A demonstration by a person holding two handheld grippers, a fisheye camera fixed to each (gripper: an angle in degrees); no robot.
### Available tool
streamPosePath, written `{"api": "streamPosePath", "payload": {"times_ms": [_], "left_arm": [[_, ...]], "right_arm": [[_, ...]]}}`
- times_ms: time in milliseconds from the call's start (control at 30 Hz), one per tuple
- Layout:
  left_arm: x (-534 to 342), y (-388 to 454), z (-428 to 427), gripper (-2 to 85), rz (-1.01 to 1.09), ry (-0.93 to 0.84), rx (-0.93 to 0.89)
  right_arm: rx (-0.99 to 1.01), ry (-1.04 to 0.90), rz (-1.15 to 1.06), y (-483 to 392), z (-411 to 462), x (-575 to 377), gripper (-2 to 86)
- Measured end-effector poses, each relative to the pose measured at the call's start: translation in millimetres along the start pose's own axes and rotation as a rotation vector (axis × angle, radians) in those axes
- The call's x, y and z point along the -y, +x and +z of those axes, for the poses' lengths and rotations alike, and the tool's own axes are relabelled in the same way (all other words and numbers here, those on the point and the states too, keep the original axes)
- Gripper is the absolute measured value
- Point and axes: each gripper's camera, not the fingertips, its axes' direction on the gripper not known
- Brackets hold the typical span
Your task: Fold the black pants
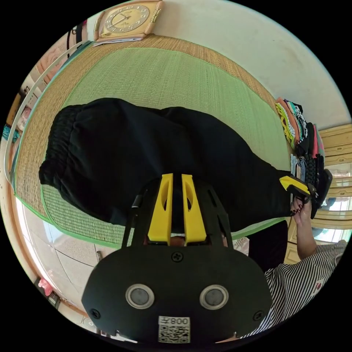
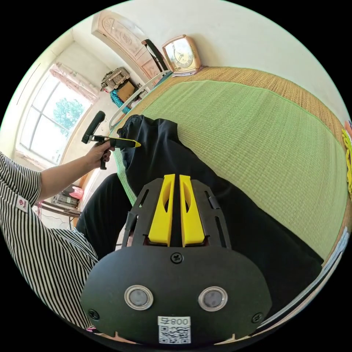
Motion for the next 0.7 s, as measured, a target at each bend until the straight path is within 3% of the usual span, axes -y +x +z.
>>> {"api": "streamPosePath", "payload": {"times_ms": [100,333,500,567,700], "left_arm": [[-2.4,-17.8,-14.5,6.5,0.04,0.062,-0.077],[50.6,-13.3,-31.0,9.6,0.348,0.122,-0.172],[84.5,-22.8,-11.7,8.1,0.452,-0.048,-0.008],[83.3,-38.6,-5.0,2.7,0.449,-0.128,-0.004],[54.0,-68.9,-44.9,1.0,0.413,0.076,-0.096]], "right_arm": [[-0.015,-0.015,-0.008,-7.9,2.2,35.6,4.7],[-0.058,-0.066,-0.028,-23.5,-2.0,88.3,6.0],[-0.058,-0.11,-0.098,-48.3,2.5,123.0,6.4],[-0.051,-0.129,-0.105,-55.1,5.7,129.6,6.4],[-0.004,-0.141,-0.131,-72.3,4.3,140.7,5.9]]}}
